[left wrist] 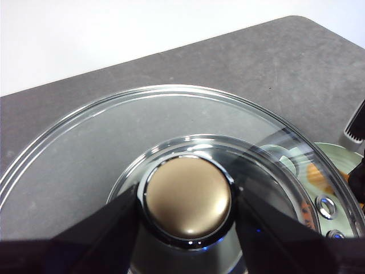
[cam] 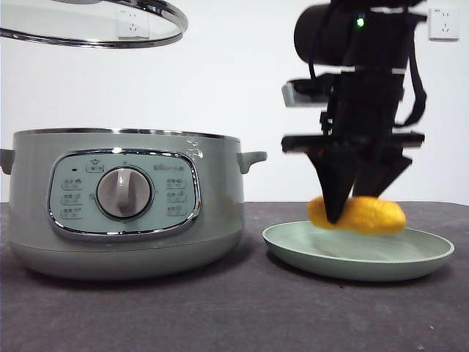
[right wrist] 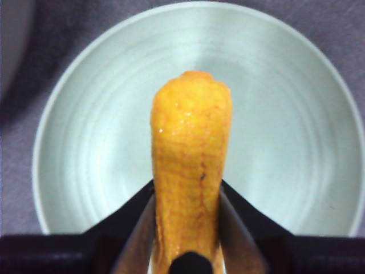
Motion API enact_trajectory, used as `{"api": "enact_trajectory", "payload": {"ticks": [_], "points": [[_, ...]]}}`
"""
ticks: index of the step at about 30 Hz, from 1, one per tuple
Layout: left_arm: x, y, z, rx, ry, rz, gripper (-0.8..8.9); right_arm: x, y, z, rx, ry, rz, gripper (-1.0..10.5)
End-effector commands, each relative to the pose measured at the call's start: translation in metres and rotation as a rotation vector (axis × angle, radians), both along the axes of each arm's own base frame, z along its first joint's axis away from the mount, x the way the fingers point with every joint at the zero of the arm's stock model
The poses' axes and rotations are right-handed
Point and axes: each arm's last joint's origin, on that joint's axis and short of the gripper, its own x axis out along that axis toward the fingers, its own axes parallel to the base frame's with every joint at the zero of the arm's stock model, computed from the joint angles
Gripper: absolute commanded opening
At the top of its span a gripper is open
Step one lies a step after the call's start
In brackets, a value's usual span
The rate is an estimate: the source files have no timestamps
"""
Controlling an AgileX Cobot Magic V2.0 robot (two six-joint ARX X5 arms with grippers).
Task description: Take the corn out from the steamer,put the corn on the plate,close the lid
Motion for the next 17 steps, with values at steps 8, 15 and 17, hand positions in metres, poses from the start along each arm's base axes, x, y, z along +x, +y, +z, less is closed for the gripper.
{"api": "enact_trajectory", "payload": {"ticks": [8, 15, 17], "points": [[-0.003, 0.001, 0.012, -0.039, -0.069, 0.0, -0.09, 0.004, -0.014, -0.017, 0.009, 0.013, -0.046, 0.1], [-0.003, 0.001, 0.012, -0.047, -0.065, 0.003, -0.09, 0.008, -0.022, -0.017, 0.106, 0.072, -0.038, 1.8], [-0.003, 0.001, 0.012, -0.056, -0.062, 0.004, -0.09, 0.008, -0.022, -0.017, 0.104, 0.073, -0.04, 2.8]]}}
